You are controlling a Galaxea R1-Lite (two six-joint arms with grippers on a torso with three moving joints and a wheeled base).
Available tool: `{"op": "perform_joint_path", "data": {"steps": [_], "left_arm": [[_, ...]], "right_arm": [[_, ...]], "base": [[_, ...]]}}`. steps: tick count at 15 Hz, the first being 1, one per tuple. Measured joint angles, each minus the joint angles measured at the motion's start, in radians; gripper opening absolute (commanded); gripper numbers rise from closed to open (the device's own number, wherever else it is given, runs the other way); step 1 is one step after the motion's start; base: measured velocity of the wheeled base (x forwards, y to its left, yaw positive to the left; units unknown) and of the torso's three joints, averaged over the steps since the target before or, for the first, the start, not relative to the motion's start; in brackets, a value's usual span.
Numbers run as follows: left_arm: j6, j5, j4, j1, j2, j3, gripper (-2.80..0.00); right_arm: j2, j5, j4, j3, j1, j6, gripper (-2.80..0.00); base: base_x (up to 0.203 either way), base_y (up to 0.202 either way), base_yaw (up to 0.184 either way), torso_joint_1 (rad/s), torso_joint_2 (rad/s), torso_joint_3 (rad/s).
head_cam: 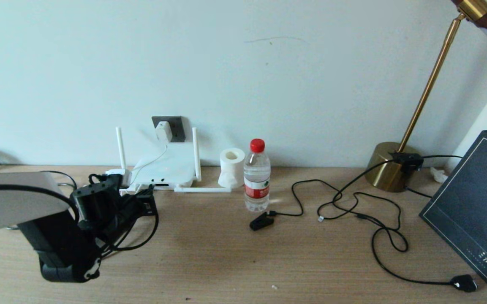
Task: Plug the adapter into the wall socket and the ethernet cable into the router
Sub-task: Plug cable into router interface
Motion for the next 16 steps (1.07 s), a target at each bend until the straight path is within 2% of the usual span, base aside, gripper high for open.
{"op": "perform_joint_path", "data": {"steps": [16], "left_arm": [[0.001,0.0,0.001,0.001,-0.002,0.005,-2.8]], "right_arm": [[0.0,0.0,0.0,0.0,0.0,0.0,-2.8]], "base": [[0.0,0.0,0.0,0.0,0.0,0.0]]}}
